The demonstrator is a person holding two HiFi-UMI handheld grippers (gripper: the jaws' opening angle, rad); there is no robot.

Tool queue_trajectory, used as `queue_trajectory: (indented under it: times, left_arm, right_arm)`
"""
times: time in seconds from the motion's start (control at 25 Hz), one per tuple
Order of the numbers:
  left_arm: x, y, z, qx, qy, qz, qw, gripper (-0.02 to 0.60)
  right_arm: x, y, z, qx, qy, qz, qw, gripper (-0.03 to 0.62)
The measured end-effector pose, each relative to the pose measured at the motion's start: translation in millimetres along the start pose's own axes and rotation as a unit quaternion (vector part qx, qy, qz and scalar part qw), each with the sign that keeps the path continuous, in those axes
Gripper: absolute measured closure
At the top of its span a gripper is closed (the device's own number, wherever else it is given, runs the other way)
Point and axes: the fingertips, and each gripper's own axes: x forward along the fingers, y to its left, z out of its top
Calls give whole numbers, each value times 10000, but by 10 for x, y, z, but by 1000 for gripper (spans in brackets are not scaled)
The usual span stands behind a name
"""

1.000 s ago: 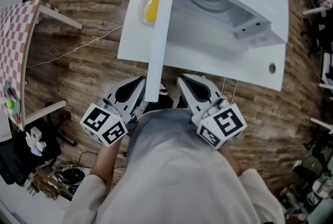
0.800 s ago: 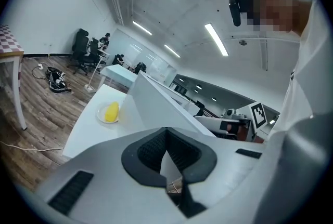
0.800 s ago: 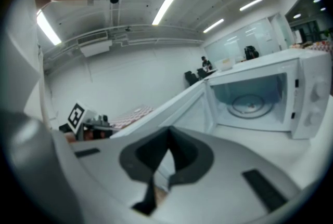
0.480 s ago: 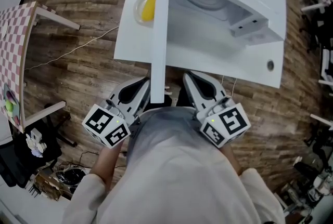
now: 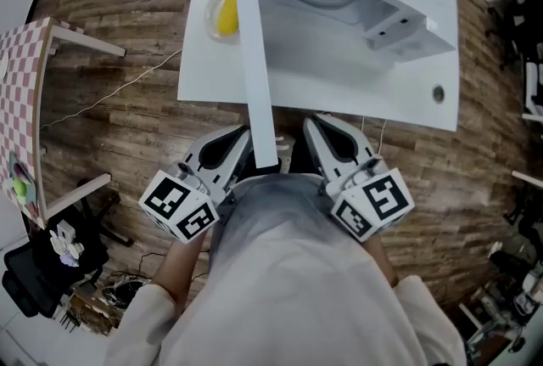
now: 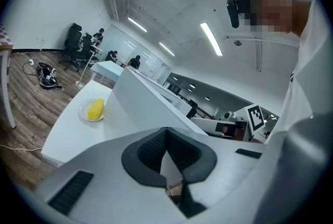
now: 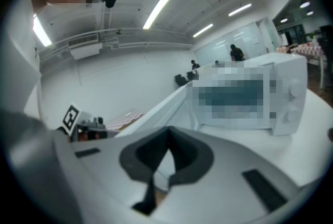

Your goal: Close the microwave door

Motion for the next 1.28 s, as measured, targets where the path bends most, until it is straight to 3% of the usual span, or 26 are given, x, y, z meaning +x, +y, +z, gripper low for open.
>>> queue_trajectory:
  times: [1.28]
  left_arm:
    - [618,-378,-62,-18,325,-337,9989,566]
  right_arm:
    - [-347,-557,80,252,-107,-292,9992,577]
